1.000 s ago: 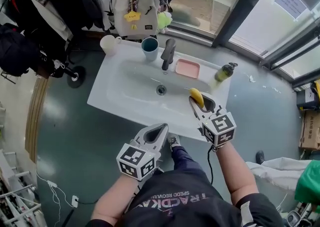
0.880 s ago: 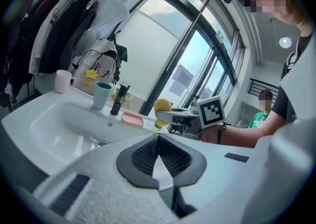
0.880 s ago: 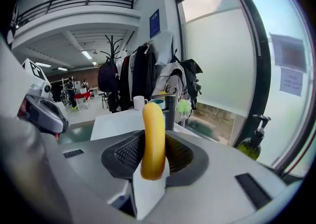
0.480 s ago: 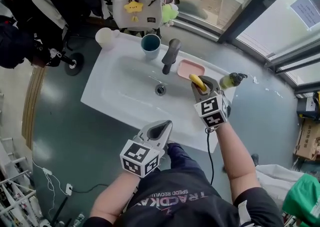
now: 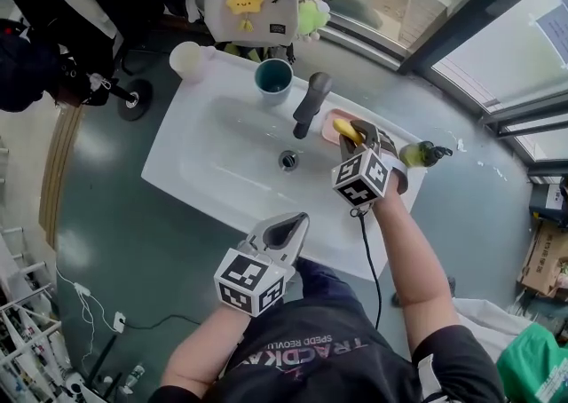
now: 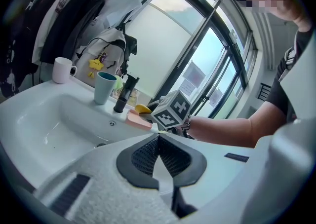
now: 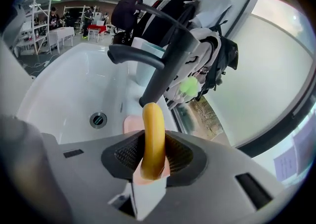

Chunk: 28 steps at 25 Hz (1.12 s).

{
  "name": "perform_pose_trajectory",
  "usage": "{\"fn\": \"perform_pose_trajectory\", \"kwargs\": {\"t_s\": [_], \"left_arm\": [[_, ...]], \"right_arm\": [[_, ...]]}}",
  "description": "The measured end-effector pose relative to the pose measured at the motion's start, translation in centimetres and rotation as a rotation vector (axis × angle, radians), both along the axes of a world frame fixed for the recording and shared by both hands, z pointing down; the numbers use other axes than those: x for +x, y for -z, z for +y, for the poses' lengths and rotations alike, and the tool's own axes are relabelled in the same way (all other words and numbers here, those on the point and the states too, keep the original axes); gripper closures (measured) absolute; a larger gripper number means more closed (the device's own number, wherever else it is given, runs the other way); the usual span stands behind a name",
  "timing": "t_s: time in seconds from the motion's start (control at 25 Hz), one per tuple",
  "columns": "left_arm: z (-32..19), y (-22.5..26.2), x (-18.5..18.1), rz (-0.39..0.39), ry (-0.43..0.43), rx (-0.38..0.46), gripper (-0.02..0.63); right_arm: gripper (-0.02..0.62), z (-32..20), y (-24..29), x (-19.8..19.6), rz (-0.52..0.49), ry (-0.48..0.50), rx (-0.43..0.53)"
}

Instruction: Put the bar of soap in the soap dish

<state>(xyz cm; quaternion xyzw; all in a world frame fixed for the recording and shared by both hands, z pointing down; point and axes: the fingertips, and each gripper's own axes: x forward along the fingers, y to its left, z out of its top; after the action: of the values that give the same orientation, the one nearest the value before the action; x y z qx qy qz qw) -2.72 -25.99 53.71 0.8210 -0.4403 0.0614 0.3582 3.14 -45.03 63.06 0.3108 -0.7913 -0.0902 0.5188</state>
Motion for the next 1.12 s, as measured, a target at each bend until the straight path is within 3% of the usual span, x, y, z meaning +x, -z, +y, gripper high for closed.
{"fn": "perform_pose_trajectory", "kwargs": {"t_s": [0.52, 1.12], "left_arm": [[-3.7, -0.9, 0.7, -0.066, -0.025, 0.015, 0.597], [-4.0, -1.0, 1.5, -0.046, -0.034, 0.004, 0.597]], "right_arm": [[0.485, -1.3, -2.5, 0.1, 0.061, -0.005, -0.027], [0.477, -1.1, -2.2, 0.4, 0.072, -0.002, 0.001]]}}
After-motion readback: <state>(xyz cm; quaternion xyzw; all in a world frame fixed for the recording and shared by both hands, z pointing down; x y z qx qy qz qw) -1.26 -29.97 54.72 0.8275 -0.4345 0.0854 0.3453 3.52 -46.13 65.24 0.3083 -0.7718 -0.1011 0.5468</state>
